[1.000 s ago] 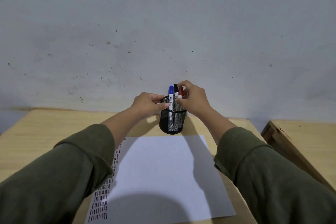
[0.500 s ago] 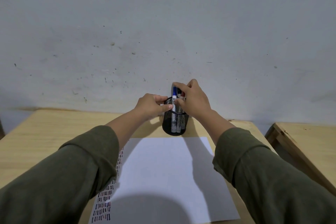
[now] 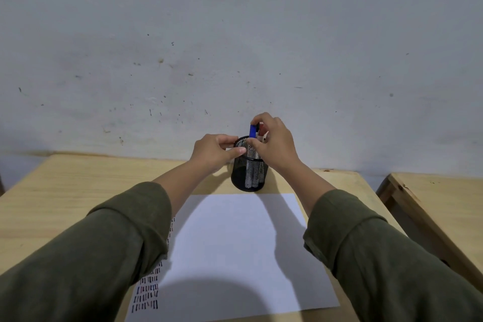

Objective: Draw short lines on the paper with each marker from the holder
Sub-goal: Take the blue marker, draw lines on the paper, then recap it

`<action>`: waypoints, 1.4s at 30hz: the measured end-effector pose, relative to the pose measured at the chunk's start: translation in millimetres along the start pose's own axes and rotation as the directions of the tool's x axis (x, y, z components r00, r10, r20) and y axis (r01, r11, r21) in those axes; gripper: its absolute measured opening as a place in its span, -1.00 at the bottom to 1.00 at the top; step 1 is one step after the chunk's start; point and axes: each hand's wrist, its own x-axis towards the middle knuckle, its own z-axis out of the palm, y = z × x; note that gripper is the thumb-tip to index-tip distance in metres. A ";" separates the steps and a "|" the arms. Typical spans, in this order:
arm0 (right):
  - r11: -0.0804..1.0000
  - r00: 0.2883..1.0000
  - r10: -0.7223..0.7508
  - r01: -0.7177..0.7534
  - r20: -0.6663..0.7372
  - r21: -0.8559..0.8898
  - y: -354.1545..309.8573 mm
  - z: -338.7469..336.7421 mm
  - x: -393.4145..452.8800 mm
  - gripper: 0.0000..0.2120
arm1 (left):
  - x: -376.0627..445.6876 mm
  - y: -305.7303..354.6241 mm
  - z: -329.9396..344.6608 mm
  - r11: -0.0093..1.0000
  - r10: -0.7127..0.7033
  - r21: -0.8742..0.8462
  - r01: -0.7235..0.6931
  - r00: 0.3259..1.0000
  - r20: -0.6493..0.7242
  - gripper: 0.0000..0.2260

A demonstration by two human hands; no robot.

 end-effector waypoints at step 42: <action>0.281 0.925 0.005 -0.365 0.379 0.888 -148.5 -53.6 -149.6 -0.76 | -169.5 36.5 -79.1 0.626 -0.262 -0.778 0.050 0.954 -0.149 -0.87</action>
